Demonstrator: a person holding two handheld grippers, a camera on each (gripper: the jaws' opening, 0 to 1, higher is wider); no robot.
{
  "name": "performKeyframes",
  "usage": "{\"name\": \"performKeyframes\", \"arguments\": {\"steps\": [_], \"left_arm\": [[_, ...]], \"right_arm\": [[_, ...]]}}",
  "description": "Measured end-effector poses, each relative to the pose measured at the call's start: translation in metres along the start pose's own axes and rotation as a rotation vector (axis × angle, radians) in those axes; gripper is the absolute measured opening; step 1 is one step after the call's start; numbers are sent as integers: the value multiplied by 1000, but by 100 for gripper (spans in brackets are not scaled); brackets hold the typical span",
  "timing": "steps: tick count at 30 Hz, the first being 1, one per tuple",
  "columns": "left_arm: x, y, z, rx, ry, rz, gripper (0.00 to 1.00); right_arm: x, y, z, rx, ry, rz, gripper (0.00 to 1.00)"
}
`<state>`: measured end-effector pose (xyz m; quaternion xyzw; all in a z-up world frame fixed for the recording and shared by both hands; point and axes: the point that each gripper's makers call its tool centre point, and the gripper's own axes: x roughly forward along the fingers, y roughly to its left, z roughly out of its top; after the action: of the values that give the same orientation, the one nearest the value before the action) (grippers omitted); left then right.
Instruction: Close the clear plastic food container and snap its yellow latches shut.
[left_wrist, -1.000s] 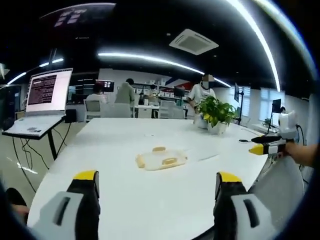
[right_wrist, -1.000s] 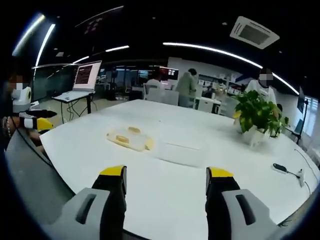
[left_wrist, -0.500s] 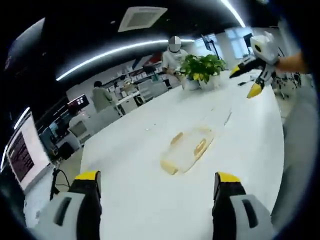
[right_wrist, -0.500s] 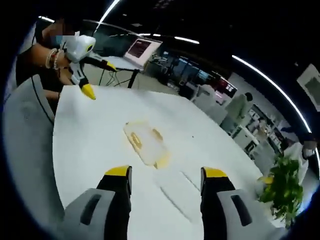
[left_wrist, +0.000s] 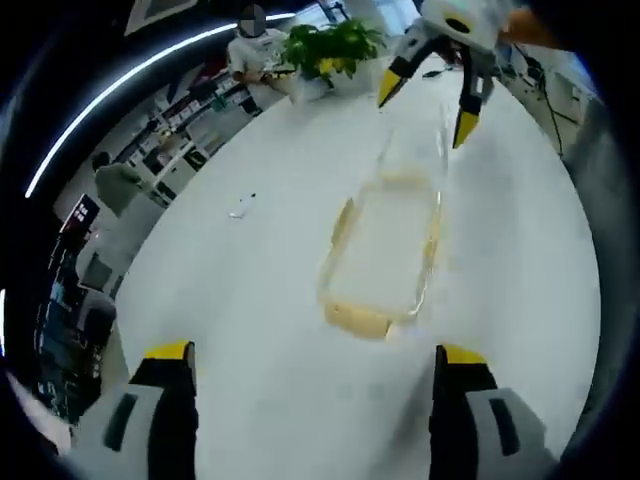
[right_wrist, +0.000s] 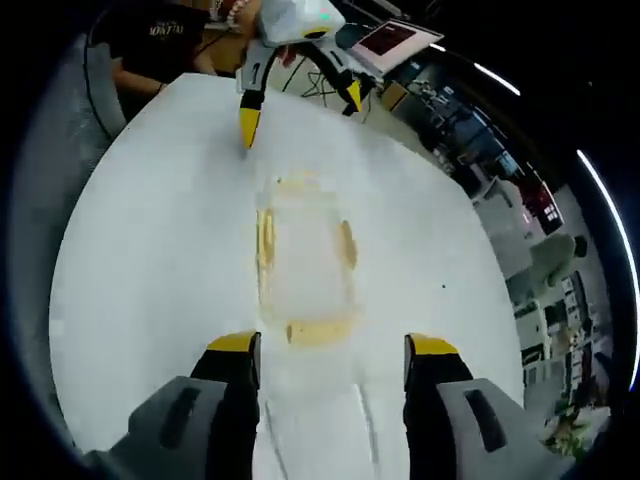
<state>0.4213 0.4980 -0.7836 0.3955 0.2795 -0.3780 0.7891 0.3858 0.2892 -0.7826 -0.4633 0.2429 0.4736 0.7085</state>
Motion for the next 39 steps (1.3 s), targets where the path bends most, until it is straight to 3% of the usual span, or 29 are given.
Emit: {"name": "performKeyframes", "arguments": {"steps": [3,6,8,9,11,12,14,16,18,21,26,28,29,30,35,36,37,39], "left_arm": [[18,-2,2,76,20,-85,90],[30,-11,3,54,40,-199,88],[38,-9,4,78,52,-222,87],[41,-13,6,107,39,-254,84],[45,-22,6,116,47,-326,78],[48,-23,6,109,52,-333,78],[54,-27,4,109,75,-377,83],[56,-31,6,128,70,-418,80],[59,-31,10,114,71,-435,74],[62,-31,11,148,84,-450,74],[62,-40,5,149,118,-513,64],[64,-45,-8,189,160,-528,56],[63,-49,4,106,100,-534,55],[61,-47,0,153,108,-542,55],[57,-50,1,169,97,-556,50],[57,-50,1,171,100,-557,45],[54,-49,0,187,104,-563,35],[55,-56,1,175,98,-568,33]], "right_arm": [[16,-1,-3,-2,19,103,51],[31,-7,-11,38,72,148,49],[37,-6,-10,-31,66,195,46],[39,-5,-13,-25,86,219,44],[44,0,-15,23,105,275,48],[46,3,-16,40,119,305,54],[52,-1,-17,24,126,301,61],[54,0,-20,5,148,322,54],[58,3,-21,-5,157,350,48],[64,7,-22,15,179,379,58],[66,12,-20,31,193,438,50],[66,13,-21,35,202,448,49],[65,15,-22,56,210,460,47],[64,13,-21,51,200,453,47],[64,15,-21,58,208,451,47],[65,14,-21,57,211,452,47],[64,14,-21,60,215,451,46],[62,14,-20,45,221,455,41]]}}
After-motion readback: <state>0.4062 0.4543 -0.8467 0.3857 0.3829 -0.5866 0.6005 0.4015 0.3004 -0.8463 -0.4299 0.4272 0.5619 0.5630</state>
